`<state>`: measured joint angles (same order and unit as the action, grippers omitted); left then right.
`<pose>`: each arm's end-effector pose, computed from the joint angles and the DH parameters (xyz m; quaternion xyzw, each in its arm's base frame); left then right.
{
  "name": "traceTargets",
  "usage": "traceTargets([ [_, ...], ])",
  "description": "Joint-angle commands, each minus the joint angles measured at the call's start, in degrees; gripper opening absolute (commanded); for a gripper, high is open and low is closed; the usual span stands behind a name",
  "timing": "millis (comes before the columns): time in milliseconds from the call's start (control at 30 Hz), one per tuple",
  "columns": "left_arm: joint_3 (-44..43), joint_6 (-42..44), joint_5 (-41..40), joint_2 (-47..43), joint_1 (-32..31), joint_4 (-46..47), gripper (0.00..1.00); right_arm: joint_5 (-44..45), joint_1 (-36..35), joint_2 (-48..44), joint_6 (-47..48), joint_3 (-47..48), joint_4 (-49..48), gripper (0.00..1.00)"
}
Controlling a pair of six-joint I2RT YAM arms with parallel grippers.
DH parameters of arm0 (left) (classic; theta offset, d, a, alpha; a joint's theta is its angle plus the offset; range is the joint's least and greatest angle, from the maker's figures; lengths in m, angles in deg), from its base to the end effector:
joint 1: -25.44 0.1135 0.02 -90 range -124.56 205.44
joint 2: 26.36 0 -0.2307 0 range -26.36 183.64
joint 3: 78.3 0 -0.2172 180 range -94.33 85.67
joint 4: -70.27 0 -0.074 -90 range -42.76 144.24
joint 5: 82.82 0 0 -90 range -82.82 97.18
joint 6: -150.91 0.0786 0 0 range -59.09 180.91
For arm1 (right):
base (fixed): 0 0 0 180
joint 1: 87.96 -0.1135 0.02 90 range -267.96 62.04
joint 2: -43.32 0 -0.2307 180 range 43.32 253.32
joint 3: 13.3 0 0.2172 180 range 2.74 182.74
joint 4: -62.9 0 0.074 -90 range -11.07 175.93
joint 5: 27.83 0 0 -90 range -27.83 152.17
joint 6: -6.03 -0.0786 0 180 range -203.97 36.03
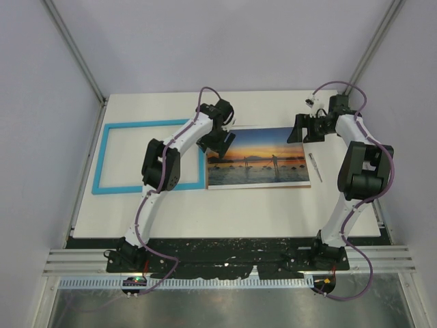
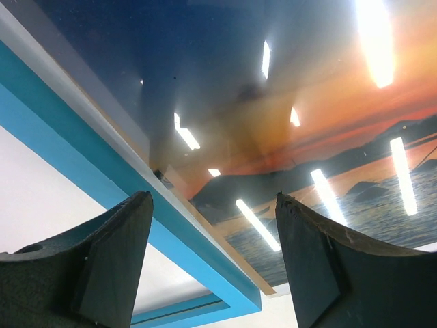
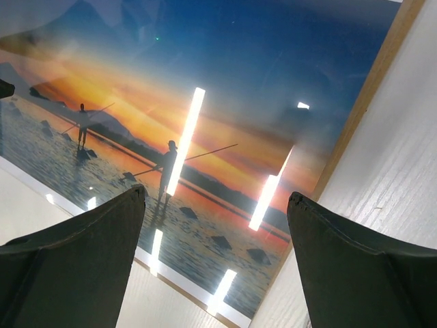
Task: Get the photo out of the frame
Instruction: Pick up the photo frame from the center of the board.
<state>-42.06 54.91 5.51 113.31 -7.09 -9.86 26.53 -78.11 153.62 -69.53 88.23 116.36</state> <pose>0.3801 -0.2397 0.1302 0.2260 0.9664 -0.0264 0.1195 0.3812 -0.0197 0.1748 -0.1104 0.9205 0.2424 0.2858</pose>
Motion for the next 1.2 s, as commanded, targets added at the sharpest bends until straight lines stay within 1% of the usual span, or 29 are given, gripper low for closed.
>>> traceTargets([
  [0,-1.7,-0.3,-1.0,0.2,-0.1,-0.2,0.77,0.2,-0.2,0.6,1.0,1.4,1.2,0.89],
  [133,-1.2,-1.7,1.4,0.4,0.3,0.0,0.78,0.5,-0.3,1.0,1.4,1.7,1.6,0.89],
  [167,-0.9,-1.9,3.2,0.2,0.3,0.2,0.78,0.4,-0.2,1.0,1.4,1.8,1.8,0.89],
  [233,-0.7,-2.4,3.6,0.1,0.3,0.4,0.79,0.3,-0.2,0.9,1.6,1.7,1.9,0.89],
  [333,-0.7,-2.7,2.2,0.2,0.4,0.3,0.79,0.3,-0.2,0.9,1.6,1.7,2.0,0.89],
  [600,-1.1,-3.6,2.1,0.5,0.3,-0.4,0.80,0.0,-0.3,0.9,1.7,1.7,2.3,0.89],
  [700,-0.5,-4.5,-0.7,0.2,0.1,-0.5,0.80,-0.2,-0.4,0.7,1.8,1.6,2.3,0.89],
  [800,0.1,-5.2,-1.6,0.0,-0.2,-0.7,0.83,-0.4,-0.4,0.4,1.8,1.5,2.4,0.89],
  [967,3.4,-7.4,1.4,-1.1,-0.4,0.4,0.86,-0.6,-0.5,-0.1,1.8,1.3,2.4,0.89],
  [1000,4.1,-7.9,3.3,-1.2,-0.4,0.3,0.86,-0.7,-0.5,-0.2,1.8,1.3,2.4,0.89],
  [1033,4.8,-8.2,2.9,-1.4,-0.5,0.3,0.90,-0.8,-0.5,-0.3,1.8,1.2,2.3,0.89],
  [1167,7.4,-9.7,6.0,-2.7,-0.8,1.1,0.89,-1.0,-0.7,-0.7,1.6,1.0,2.4,0.89],
])
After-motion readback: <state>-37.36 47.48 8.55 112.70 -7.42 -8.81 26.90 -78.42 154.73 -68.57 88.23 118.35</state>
